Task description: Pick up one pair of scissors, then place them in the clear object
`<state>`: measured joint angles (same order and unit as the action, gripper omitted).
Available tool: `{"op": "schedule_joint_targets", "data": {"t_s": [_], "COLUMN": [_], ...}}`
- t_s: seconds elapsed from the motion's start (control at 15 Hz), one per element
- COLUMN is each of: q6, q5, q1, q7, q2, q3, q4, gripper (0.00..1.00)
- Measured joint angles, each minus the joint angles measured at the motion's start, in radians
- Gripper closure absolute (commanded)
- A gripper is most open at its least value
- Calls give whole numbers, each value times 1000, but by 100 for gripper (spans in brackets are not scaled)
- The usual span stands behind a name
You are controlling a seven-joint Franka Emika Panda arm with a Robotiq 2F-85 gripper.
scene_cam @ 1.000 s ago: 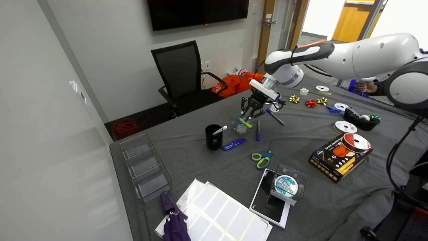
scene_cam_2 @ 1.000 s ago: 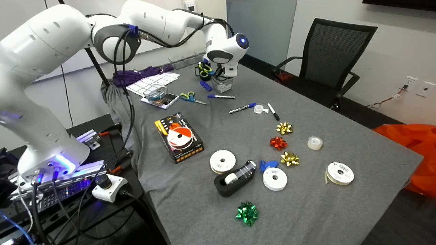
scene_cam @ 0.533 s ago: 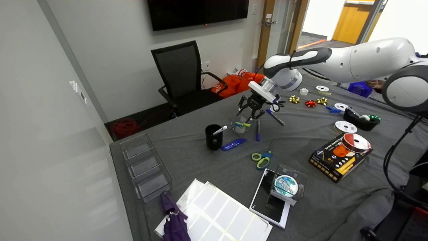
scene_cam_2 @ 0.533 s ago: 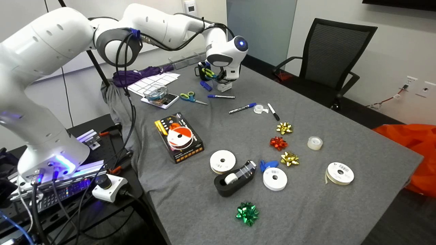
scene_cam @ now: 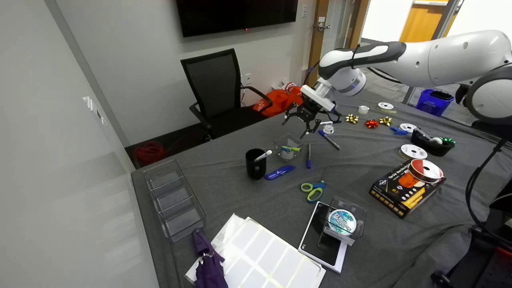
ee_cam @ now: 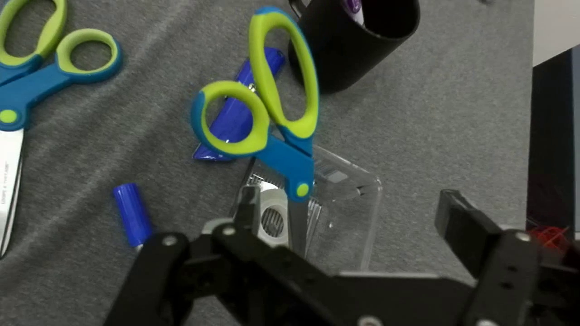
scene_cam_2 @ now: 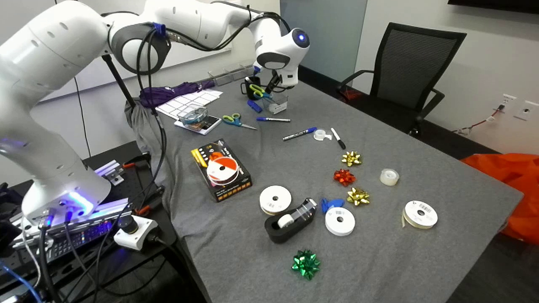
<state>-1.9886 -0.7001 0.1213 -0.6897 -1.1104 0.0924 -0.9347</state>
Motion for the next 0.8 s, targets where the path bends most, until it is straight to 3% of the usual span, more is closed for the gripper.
{"op": "schedule_joint_targets", "data": {"t_s": [0.27,0.8], "q6": [37,23], "q5": [99,360], "q1": [7,29], "q7": [100,463], "q2": [115,358], "q3": [-36,-144], "q4": [-101,-438], "gripper": [0,0]}}
